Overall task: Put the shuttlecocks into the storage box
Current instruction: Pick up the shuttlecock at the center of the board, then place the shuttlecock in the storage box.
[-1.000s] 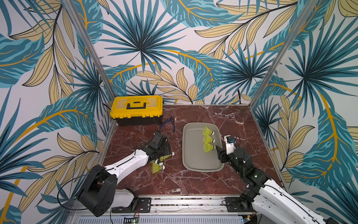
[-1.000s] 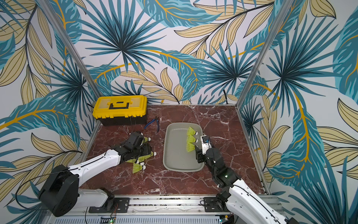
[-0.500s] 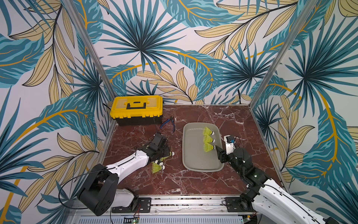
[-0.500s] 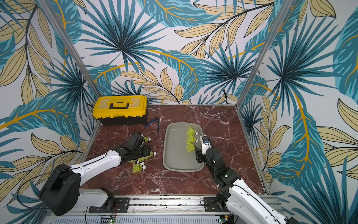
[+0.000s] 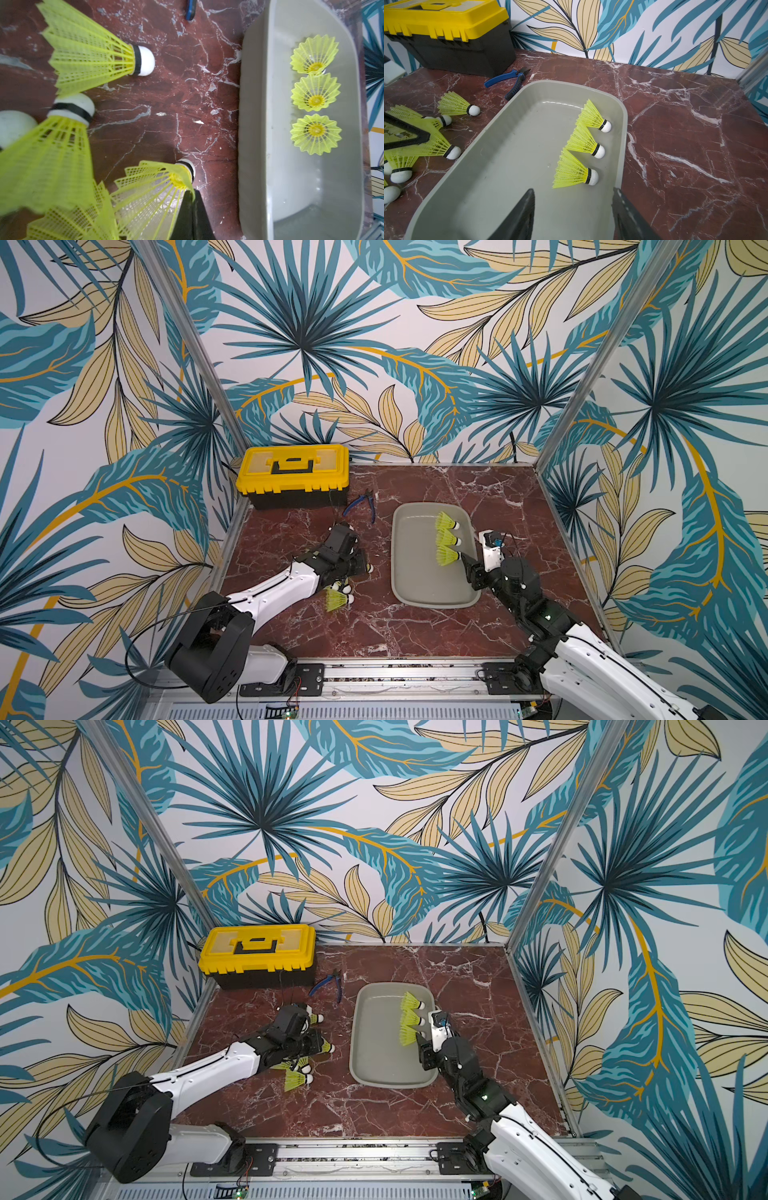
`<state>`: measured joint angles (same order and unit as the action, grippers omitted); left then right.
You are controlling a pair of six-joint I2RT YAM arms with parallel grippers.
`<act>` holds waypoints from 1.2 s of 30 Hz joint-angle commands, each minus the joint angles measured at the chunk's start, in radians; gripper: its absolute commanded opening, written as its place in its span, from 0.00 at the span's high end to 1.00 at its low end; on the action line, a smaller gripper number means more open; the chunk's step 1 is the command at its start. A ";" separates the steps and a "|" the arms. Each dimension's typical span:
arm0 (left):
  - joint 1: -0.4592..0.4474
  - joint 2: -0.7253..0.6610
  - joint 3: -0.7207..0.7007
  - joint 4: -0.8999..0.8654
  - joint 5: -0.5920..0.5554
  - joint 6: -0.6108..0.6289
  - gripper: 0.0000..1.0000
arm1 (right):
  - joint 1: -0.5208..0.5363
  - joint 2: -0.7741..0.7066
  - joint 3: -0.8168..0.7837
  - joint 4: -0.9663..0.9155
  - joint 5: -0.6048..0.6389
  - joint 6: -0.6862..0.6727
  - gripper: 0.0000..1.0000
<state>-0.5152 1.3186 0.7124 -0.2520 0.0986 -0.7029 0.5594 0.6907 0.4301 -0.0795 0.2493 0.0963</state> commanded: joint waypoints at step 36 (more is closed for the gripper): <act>0.004 -0.018 0.211 0.140 0.510 0.011 1.00 | 0.015 0.662 0.321 0.240 -0.769 -0.169 0.41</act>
<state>-0.5152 1.2922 0.8715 -0.1452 0.5922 -0.6888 0.5705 1.3315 0.7334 0.1310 -0.4896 -0.0616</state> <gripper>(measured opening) 0.043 0.592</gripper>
